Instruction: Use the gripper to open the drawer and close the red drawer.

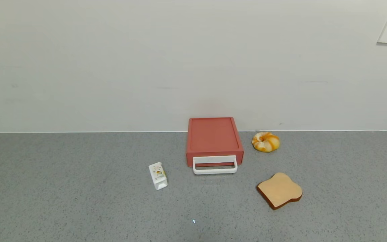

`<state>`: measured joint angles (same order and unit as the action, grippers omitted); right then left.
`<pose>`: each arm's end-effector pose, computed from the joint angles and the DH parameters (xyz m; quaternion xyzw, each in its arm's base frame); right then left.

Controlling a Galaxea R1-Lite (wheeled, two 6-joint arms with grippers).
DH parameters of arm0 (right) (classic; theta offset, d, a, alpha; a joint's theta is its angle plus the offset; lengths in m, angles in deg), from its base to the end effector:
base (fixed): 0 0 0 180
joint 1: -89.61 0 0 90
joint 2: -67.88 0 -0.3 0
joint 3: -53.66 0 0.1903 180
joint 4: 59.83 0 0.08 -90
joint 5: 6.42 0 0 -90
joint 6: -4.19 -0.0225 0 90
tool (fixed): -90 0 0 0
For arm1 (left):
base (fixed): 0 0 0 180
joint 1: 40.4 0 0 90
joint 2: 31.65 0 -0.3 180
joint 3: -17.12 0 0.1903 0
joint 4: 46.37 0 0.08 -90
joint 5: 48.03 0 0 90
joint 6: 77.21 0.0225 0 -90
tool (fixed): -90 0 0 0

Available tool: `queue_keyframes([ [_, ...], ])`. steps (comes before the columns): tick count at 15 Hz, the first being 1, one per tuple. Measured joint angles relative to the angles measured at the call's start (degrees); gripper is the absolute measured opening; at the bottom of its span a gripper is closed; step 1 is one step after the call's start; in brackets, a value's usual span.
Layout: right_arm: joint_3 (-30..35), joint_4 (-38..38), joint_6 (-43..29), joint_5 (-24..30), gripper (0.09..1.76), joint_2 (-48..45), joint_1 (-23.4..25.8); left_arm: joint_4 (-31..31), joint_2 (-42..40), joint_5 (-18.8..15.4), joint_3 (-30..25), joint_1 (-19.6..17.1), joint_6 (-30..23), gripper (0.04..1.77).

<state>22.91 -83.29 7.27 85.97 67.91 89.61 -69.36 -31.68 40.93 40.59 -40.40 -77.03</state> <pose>-0.0347 0.0009 0.1103 -0.0281 -0.0638 0.0191 0.9974 -0.0230 -0.0004 0.0766 0.0016 -0.0045 -0.0091 0.9999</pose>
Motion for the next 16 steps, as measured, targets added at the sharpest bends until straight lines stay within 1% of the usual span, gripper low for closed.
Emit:
queue_keyframes([
  [3,5.4,2.8,2.2,-0.1,1.74,0.0,0.0,0.0,0.0,0.0,0.0,0.0,0.0,1.72],
  [4,6.4,0.6,2.3,-0.3,1.74,0.0,0.0,0.0,0.0,0.0,0.0,0.0,0.0,1.72],
  [8,7.3,-0.5,-2.1,-1.0,1.74,0.0,0.0,0.0,0.0,0.0,0.0,0.0,0.0,1.72],
  [16,7.4,-0.4,-2.2,-1.1,1.74,0.0,-0.1,0.0,0.0,0.1,0.0,0.0,-0.1,1.72],
])
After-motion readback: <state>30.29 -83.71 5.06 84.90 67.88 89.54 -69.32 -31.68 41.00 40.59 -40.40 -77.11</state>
